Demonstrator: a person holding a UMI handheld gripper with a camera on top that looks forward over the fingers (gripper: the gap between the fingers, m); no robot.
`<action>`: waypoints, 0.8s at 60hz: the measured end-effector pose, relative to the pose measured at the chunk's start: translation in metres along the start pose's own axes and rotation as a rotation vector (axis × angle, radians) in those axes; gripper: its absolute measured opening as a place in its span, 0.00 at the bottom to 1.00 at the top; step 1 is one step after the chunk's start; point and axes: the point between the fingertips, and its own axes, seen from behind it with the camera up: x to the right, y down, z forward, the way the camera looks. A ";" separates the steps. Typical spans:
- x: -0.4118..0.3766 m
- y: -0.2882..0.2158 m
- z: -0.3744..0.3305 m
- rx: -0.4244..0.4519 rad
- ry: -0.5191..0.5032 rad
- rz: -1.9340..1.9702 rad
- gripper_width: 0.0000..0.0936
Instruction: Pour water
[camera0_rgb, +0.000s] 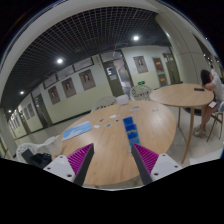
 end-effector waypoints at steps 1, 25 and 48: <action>0.003 -0.002 0.002 0.002 0.010 -0.007 0.86; 0.078 -0.031 0.119 0.015 0.151 -0.128 0.83; 0.076 -0.028 0.137 0.096 0.176 -0.255 0.36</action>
